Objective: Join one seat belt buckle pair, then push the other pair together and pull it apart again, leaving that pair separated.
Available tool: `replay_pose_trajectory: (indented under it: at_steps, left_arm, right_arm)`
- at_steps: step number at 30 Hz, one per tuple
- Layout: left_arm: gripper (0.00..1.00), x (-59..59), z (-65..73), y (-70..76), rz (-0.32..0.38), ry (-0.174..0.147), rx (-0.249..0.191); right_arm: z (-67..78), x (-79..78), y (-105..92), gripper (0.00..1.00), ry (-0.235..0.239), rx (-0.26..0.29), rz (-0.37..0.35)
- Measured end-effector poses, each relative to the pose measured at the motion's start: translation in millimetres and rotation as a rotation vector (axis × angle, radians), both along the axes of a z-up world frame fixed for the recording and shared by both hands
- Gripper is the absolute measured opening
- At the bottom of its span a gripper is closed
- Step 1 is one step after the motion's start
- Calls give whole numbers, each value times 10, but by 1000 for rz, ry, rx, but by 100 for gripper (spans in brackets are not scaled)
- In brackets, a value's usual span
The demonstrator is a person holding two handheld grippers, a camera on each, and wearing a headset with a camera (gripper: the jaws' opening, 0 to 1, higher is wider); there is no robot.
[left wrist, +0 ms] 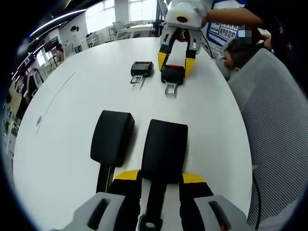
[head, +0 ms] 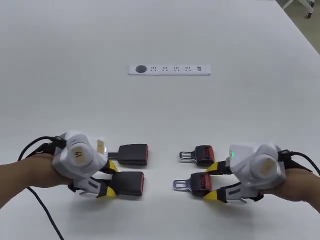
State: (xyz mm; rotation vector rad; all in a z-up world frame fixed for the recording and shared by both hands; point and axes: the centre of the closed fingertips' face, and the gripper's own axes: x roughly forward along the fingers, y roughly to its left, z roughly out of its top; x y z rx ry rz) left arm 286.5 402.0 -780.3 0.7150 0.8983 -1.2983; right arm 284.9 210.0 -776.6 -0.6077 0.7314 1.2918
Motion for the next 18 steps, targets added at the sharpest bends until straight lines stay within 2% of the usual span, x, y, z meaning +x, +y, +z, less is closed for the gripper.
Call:
replay_pose_trajectory:
  at_steps: [18]
  left_arm:
    - [31,-24,15,-15,15,5,9]
  right_arm:
    - [15,27,248,31,-5,21,19]
